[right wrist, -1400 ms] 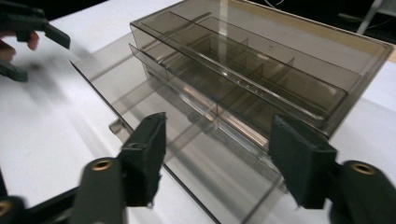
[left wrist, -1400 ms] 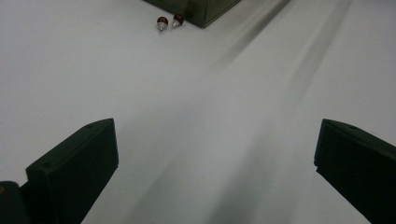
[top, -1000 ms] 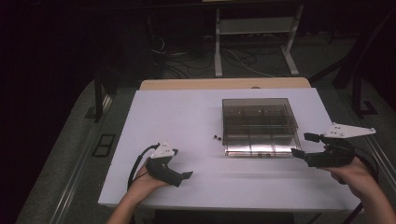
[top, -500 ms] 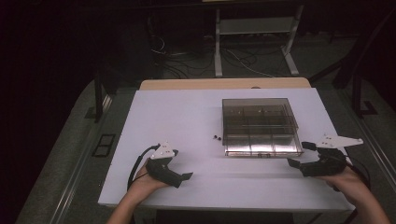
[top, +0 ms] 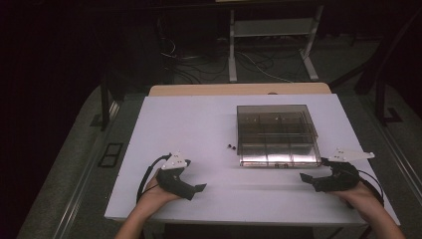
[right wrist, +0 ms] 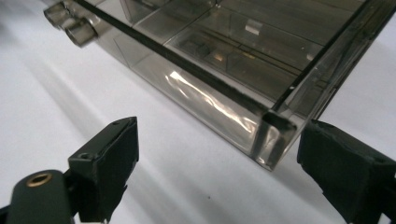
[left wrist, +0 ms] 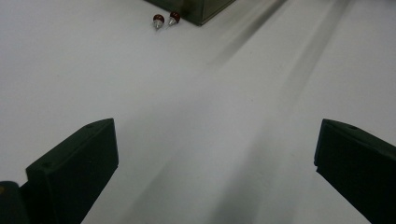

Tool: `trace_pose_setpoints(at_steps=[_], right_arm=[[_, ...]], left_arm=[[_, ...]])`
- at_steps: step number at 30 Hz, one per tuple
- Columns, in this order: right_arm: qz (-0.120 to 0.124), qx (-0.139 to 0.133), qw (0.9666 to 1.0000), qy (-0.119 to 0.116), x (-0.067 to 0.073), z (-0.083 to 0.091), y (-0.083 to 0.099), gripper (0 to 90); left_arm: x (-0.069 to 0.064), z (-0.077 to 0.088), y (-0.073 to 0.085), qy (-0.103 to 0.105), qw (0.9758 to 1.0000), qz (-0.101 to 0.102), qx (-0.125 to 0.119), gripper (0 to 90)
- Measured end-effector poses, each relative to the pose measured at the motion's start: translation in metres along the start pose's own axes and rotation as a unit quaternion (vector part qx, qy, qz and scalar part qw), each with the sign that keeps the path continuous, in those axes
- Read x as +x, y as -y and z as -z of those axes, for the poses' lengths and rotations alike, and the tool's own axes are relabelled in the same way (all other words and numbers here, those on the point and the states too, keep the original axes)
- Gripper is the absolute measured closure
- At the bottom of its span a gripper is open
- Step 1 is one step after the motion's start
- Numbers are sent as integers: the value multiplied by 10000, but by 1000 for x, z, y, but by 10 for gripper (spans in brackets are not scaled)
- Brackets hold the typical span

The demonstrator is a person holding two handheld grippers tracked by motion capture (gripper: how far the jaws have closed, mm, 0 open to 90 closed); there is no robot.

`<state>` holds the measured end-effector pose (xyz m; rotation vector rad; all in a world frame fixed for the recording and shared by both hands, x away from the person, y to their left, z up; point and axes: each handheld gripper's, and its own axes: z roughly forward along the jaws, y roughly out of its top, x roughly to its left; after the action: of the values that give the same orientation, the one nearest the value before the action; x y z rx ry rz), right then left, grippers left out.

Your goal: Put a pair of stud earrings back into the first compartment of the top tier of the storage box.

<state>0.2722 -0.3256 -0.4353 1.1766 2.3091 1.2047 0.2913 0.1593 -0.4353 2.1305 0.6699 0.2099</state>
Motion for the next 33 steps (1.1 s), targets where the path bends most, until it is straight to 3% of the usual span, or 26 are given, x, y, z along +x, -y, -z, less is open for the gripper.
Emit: trace_pose_setpoints(at_steps=[10, 33], right_arm=[[211, 21, 9998, -15, 5, -2, 2, 121], [118, -93, 9998, -105, 2, 2, 5, 121]], left_arm=[[-1, -3, -6, 79, 9999, -15, -63, 0], [9, -12, -30, 60, 9996, 123, -229, 0]])
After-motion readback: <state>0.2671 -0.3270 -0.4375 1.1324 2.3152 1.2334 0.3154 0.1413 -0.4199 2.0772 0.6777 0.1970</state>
